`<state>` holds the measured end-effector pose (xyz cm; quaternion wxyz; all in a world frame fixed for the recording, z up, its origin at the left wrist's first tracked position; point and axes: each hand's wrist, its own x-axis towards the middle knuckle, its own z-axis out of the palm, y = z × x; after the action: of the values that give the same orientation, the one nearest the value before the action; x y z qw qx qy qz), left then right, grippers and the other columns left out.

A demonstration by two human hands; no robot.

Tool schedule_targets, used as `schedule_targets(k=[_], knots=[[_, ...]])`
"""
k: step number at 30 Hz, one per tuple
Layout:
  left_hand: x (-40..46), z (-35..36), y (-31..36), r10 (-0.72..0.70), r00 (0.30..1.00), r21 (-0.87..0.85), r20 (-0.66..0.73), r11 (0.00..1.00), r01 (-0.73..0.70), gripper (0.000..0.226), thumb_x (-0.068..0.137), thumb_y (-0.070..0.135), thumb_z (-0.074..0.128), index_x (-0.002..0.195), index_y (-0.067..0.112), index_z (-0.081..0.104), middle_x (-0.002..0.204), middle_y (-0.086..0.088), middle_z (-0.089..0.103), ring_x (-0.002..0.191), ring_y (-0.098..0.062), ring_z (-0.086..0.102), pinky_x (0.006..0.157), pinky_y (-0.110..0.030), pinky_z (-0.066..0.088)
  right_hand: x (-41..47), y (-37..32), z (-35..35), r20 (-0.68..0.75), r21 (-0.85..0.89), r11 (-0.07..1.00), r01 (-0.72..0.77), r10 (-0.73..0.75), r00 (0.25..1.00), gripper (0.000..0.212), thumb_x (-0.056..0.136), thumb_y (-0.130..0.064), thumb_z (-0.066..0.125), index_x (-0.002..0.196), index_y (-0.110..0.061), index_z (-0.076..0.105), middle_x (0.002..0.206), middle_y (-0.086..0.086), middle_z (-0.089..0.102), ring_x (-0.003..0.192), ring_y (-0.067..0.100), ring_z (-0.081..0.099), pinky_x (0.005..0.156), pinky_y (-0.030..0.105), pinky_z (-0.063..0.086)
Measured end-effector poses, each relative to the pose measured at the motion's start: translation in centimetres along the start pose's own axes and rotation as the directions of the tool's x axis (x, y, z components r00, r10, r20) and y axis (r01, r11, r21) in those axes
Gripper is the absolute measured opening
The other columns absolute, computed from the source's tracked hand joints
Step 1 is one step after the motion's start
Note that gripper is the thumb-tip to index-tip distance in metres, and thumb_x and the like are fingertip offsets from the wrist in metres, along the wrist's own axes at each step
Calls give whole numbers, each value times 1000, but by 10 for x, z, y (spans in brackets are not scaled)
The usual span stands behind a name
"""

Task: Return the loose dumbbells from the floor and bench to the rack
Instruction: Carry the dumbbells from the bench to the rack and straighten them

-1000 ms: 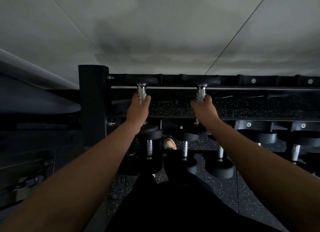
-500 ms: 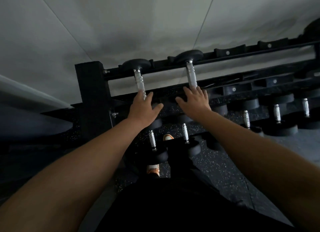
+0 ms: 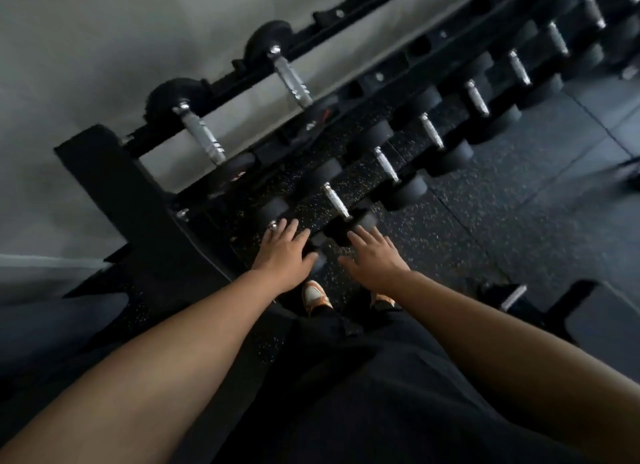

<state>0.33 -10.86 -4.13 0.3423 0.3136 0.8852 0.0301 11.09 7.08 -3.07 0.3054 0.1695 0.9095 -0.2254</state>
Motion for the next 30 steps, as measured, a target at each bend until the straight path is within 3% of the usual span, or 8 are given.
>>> schedule_targets(k=[8, 17, 23, 30], knots=[[-5, 67, 98, 179, 927, 213, 329, 943, -257, 67, 98, 53, 38, 155, 22, 23, 165, -6, 15, 151, -26, 8, 121, -47, 11, -112, 80, 78, 54, 286, 919, -273, 269, 962, 71, 98, -58, 38, 156, -20, 23, 165, 4, 18, 153, 29, 8, 122, 46, 12], [-40, 134, 248, 364, 710, 457, 602, 572, -681, 66, 99, 54, 33, 156, 24, 19, 164, -4, 18, 151, -26, 9, 122, -48, 10, -253, 167, 177, 79, 562, 673, -481, 535, 841, 76, 97, -63, 31, 156, -16, 23, 164, 5, 24, 151, 31, 14, 121, 47, 17], [-87, 209, 353, 416, 604, 456, 680, 405, -793, 65, 98, 54, 35, 154, 21, 27, 158, -2, 34, 147, -23, 24, 120, -49, 19, -341, 212, 229, 36, 665, 568, -486, 625, 780, 78, 96, -65, 31, 155, -15, 25, 161, 4, 29, 149, 29, 22, 119, 49, 22], [-139, 274, 470, 492, 456, 392, 742, 233, -890, 62, 98, 48, 42, 150, 17, 35, 150, -4, 46, 139, -23, 39, 113, -44, 32, -428, 270, 278, 95, 758, 380, -530, 740, 666, 78, 95, -66, 32, 154, -16, 28, 160, 3, 32, 147, 29, 24, 118, 50, 23]])
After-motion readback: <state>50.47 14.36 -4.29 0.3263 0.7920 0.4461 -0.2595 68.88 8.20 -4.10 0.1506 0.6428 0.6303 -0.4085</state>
